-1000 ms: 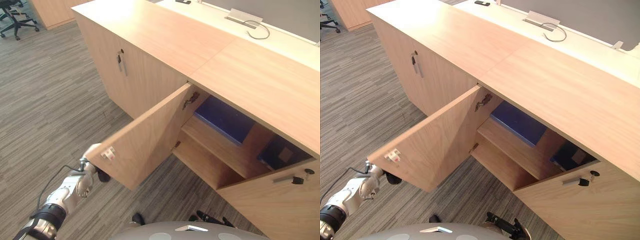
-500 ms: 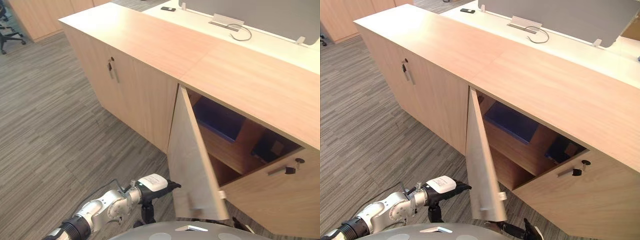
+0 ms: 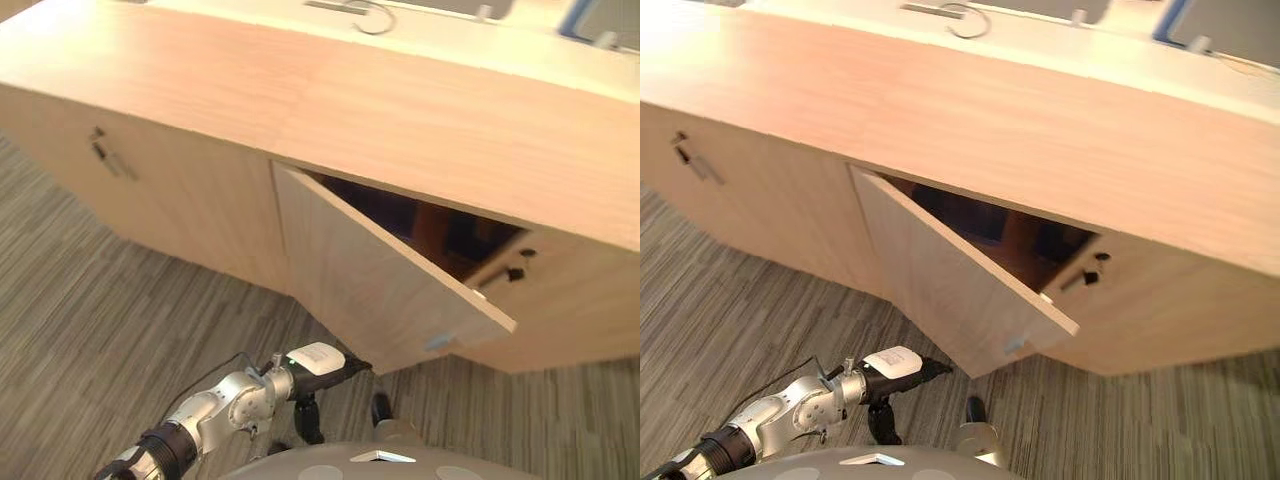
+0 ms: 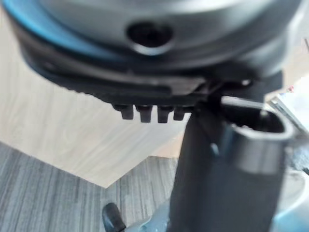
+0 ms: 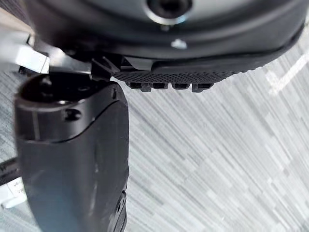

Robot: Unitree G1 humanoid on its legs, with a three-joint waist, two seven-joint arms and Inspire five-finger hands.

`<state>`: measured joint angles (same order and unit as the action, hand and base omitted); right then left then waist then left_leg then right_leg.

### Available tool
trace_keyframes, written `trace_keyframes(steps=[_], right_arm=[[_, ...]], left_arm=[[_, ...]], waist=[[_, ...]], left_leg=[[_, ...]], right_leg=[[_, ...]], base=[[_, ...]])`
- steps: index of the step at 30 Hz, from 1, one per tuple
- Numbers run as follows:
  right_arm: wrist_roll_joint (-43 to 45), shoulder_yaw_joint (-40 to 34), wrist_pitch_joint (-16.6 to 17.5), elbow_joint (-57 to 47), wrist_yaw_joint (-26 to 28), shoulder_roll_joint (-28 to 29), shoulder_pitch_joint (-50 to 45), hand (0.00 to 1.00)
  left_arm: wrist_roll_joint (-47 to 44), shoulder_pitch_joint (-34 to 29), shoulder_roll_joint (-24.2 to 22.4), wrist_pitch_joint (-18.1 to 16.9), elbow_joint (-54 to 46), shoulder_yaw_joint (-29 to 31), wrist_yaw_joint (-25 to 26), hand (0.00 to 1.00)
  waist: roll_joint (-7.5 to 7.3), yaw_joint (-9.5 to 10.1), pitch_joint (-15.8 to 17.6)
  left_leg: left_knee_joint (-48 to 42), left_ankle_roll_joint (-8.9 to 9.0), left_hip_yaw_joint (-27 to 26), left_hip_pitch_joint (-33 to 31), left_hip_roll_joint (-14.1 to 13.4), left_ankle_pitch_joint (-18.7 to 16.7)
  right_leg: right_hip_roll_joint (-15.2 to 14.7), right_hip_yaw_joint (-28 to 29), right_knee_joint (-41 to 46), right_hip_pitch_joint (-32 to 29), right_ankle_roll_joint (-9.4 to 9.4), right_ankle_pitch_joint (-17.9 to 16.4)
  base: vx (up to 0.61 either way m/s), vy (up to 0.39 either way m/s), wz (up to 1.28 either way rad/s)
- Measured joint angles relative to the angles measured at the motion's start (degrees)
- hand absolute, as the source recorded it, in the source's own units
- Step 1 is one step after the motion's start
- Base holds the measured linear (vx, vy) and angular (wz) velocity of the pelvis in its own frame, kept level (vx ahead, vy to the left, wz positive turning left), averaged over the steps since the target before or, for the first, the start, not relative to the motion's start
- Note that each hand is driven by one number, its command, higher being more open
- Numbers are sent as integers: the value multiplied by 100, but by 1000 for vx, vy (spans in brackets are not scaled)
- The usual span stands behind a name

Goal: Walk over to the cabinet, pick up the folder, carry it to the office cabinet, place the folder inside the office cabinet, then close the office cabinet door

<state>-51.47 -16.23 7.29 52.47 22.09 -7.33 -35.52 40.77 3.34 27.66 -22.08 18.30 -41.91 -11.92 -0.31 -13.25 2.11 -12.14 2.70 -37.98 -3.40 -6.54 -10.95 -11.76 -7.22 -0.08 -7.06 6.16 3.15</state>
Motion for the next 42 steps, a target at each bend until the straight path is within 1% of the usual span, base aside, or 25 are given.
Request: trace_keyframes(steps=[2,7,9,11,14,18,21,22,23,25,27,28,29,30,31,32,34,35,36,37,38,39,40,41,42], right_arm=[[-1,184,82,-128,69,7,-117,100],[11,692,113,-635,186,10,-248,100],[18,765,111,-838,215,9,-255,100],[23,796,99,-1052,227,9,-255,100],[194,910,84,-1447,255,12,-254,100],[530,894,29,-1819,170,51,-217,100],[767,546,93,-1472,4,61,-61,100],[854,13,-38,-774,-330,15,373,100],[930,-288,-335,-308,-547,-128,721,100],[1035,-342,-587,-142,-742,-379,934,100],[1281,-327,-681,-148,-865,-536,1072,100],[1380,-325,-719,-148,-912,-551,1177,100],[1496,-242,-778,-157,-976,-543,1275,100],[1613,-186,-823,-130,-1010,-512,1400,100],[1737,-176,-855,-64,-1080,-479,1575,100],[1874,-180,-870,-20,-1149,-431,1658,100],[2607,-228,-908,174,-1479,-205,1972,100],[2646,-209,-919,180,-1556,-167,2021,100],[2768,-111,-987,333,-1752,-190,2043,100],[2930,-112,-1005,378,-1780,-170,1993,100],[3304,-128,-1034,441,-1854,-96,1945,100],[3482,-137,-1032,494,-1898,-53,1929,100],[3817,-184,-1030,589,-1988,49,1888,100],[4031,-239,-1029,664,-2047,117,1853,100],[4147,-250,-1019,707,-2078,134,1830,100]], left_arm=[[0,68,-127,1,8,1,25,100],[0,37,-287,36,71,-1,38,100],[0,17,-367,114,171,43,39,100],[-14,-138,-497,220,230,207,42,100],[-15,-202,-723,379,631,357,81,100],[-15,-334,-873,588,832,641,150,100],[-33,-355,-921,653,893,728,181,100],[-138,-338,-960,721,956,751,239,100],[-266,-328,-1004,740,1088,811,306,100],[-275,-266,-1100,758,1221,925,408,100],[-483,-308,-1151,858,1290,1086,566,100],[-493,-365,-1174,884,1310,1244,632,100],[-702,-472,-1239,972,1321,1441,676,100],[-912,-584,-1355,989,1348,1688,696,100],[-1201,-694,-1586,990,1530,2097,753,100],[-1427,-741,-1720,1018,1684,2314,799,100],[-2809,-880,-2195,1266,2421,3314,1095,100],[-3104,-888,-2273,1334,2578,3567,1175,100],[-3897,-918,-2340,1467,3027,4161,1360,100],[-4336,-946,-2331,1530,3174,4408,1419,100],[-5158,-985,-2349,1580,3403,4888,1558,100],[-5559,-1026,-2346,1583,3495,5154,1601,100],[-6296,-1139,-2355,1596,3671,5594,1663,100],[-6742,-1272,-2378,1591,3770,5832,1720,100],[-6867,-1318,-2388,1578,3804,5919,1754,100]], waist=[[29,-104,22],[37,-136,60],[90,-134,81],[158,-139,100],[265,-129,140],[317,-134,143],[315,-118,159],[313,-119,190],[340,-131,175],[360,-119,219],[376,-44,309],[333,-10,386],[213,72,433],[219,151,459],[240,301,489],[243,379,504],[285,589,502],[339,621,508],[372,769,512],[386,781,486],[252,791,486],[246,811,513],[224,835,509],[184,840,438],[192,845,424]], left_leg=[[-188,5,-114,45,-54,-128],[-409,123,-422,204,-258,-313],[-464,152,-512,227,-346,-331],[-470,185,-617,284,-432,-323],[-443,339,-715,414,-657,-235],[-336,512,-823,543,-813,-90],[-274,604,-881,693,-944,-11],[-299,611,-914,800,-1024,-7],[-382,619,-917,813,-1099,-14],[-660,615,-895,806,-1229,-15],[-1065,520,-666,770,-1400,-5],[-1380,350,-291,675,-1442,56],[-1747,141,466,376,-1366,48],[-1708,142,1101,242,-1152,-152],[-1532,118,1717,154,-896,-356],[-1409,119,1944,153,-770,-406],[-706,132,2675,204,-399,-447],[-471,158,2814,201,-370,-459],[-375,332,2931,287,-247,-333],[-331,329,2924,302,-187,-335],[-250,320,2842,378,-104,-300],[-171,327,2765,435,-75,-236],[63,247,2652,597,19,-115],[314,219,2573,738,120,-22],[420,191,2549,802,179,25]], right_leg=[[15,154,-2,-10,38,33],[149,383,-9,-14,52,62],[217,426,-16,-31,14,67],[299,430,-16,-41,4,79],[520,252,-41,8,-71,122],[753,101,-87,49,-197,112],[907,98,-96,147,-260,72],[984,109,-92,229,-302,43],[1007,128,-84,233,-321,27],[1092,224,-12,232,-375,-15],[1133,357,74,285,-437,-62],[1137,453,125,325,-461,-97],[1082,617,125,329,-481,-126],[1053,773,106,337,-484,-157],[1039,940,88,341,-484,-151],[1031,1020,85,362,-483,-151],[1051,1225,81,424,-432,-150],[1101,1246,74,422,-394,-135],[1118,1372,-77,534,-253,-23],[1053,1370,-171,595,-208,40],[969,1395,-221,614,-160,124],[944,1440,-219,606,-149,131],[880,1526,-254,619,-136,139],[827,1534,-302,626,-112,155],[802,1531,-323,631,-107,159]], base=[[-113,3,-40],[-124,-28,-37],[-72,-75,-27],[-42,-104,-28],[9,-122,-20],[25,-169,-19],[30,-133,-13],[23,-125,-26],[7,-75,-27],[-6,-85,-31],[-8,-91,-36],[-47,-64,-37],[-72,-48,-46],[-85,2,-61],[-61,50,-58],[-62,90,-63],[-106,152,-52],[-101,227,-66],[-4,151,-46],[42,216,-39],[90,127,-11],[93,158,-28],[105,134,-36],[110,119,-30],[138,104,-14]])
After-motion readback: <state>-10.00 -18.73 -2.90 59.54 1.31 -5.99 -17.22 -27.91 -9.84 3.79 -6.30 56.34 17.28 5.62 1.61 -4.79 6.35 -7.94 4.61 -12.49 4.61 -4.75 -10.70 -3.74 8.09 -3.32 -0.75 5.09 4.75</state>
